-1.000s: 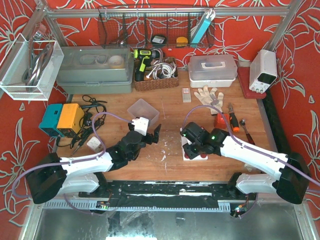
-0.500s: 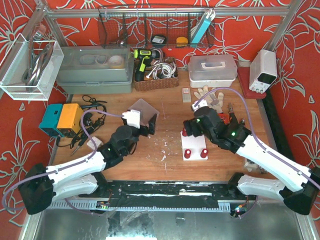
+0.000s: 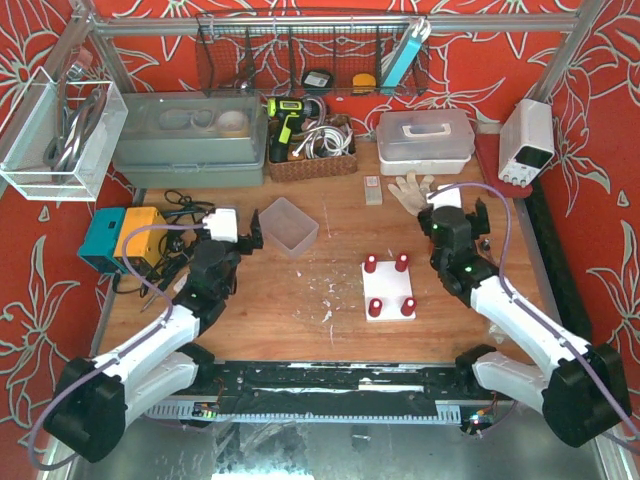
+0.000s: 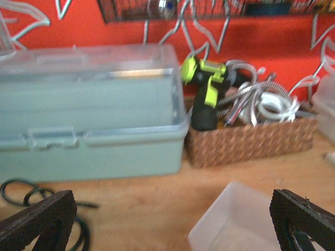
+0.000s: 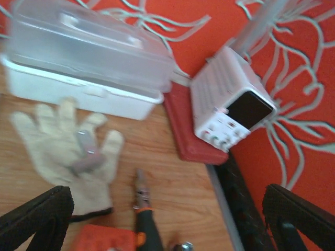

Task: Install the large spring

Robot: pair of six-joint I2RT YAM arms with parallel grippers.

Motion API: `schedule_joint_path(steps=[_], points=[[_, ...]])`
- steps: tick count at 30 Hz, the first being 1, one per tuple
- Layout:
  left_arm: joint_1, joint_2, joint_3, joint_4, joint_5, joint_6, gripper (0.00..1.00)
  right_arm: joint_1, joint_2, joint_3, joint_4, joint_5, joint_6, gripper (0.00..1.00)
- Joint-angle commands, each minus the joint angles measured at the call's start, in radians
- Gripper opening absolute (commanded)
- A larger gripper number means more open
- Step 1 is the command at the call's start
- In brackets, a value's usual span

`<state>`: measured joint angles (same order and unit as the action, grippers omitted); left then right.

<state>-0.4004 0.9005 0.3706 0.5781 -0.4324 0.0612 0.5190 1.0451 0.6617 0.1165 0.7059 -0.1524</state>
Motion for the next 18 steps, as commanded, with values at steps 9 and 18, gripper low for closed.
schedule_joint_path(steps=[9, 18], points=[[0.165, 0.156, -0.308, 0.414, 0.052, 0.024, 1.0, -0.31, -0.02, -0.377, 0.44, -0.308, 0.089, 0.99], [0.205, 0.287, -0.281, 0.49, 0.2, 0.086, 1.0, -0.33, 0.208, -0.419, 0.695, -0.42, 0.09, 0.99]])
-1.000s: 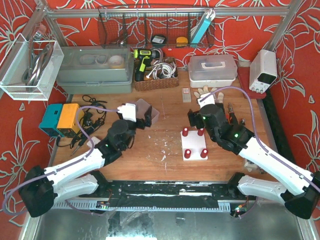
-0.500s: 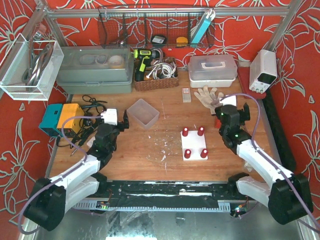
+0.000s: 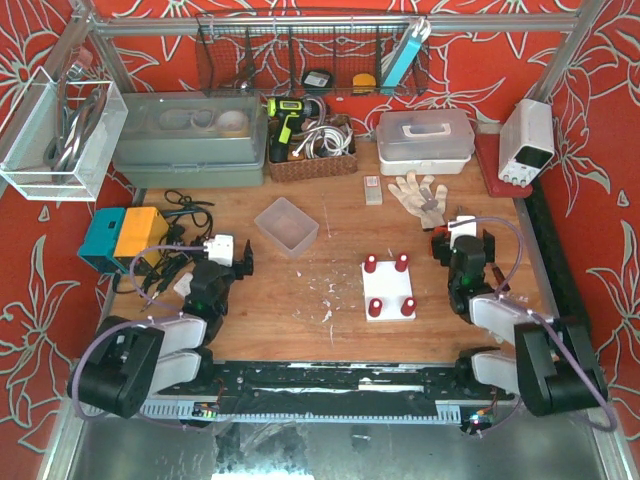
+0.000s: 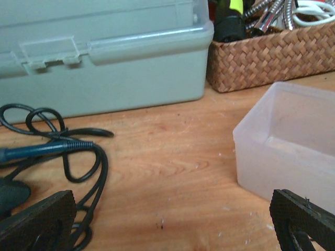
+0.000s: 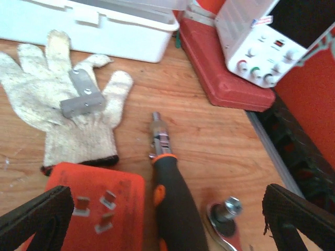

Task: Install the large spring

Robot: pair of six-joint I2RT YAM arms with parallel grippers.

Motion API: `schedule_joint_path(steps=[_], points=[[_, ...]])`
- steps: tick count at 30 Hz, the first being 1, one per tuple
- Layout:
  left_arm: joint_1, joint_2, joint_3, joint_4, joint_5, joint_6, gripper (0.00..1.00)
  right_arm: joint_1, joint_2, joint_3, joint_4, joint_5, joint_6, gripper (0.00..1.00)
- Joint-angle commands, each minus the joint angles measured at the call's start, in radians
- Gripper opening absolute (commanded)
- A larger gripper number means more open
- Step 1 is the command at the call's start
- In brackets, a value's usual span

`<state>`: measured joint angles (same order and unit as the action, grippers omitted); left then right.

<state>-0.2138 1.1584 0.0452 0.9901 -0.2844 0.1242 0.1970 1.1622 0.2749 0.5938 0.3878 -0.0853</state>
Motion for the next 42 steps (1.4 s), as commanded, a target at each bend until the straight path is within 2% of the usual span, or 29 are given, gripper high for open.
schedule_joint_path(steps=[1, 4, 6, 8, 13, 17, 42], points=[[0.023, 0.04, 0.054, 0.07, 0.057, 0.015, 1.0, -0.008, 0.119, -0.04, 0.264, -0.114, 0.015, 0.99], [0.046, 0.067, 0.06, 0.095, 0.119, -0.025, 1.0, -0.009, 0.167, -0.062, 0.348, -0.107, 0.014, 0.99], [0.063, 0.137, -0.013, 0.313, 0.159, -0.037, 1.0, -0.011, 0.194, -0.071, 0.388, -0.116, 0.013, 0.99], [0.069, 0.226, -0.041, 0.453, 0.105, -0.063, 1.0, -0.012, 0.225, -0.079, 0.431, -0.125, 0.006, 0.99], [0.072, 0.246, 0.031, 0.313, 0.17, -0.044, 1.0, -0.013, 0.247, -0.05, 0.396, -0.097, 0.021, 0.99], [0.098, 0.255, 0.056, 0.276, 0.152, -0.077, 1.0, -0.017, 0.259, -0.002, 0.317, -0.004, 0.068, 0.99], [0.114, 0.254, 0.062, 0.266, 0.168, -0.092, 1.0, -0.019, 0.255, -0.002, 0.31, -0.006, 0.069, 0.99]])
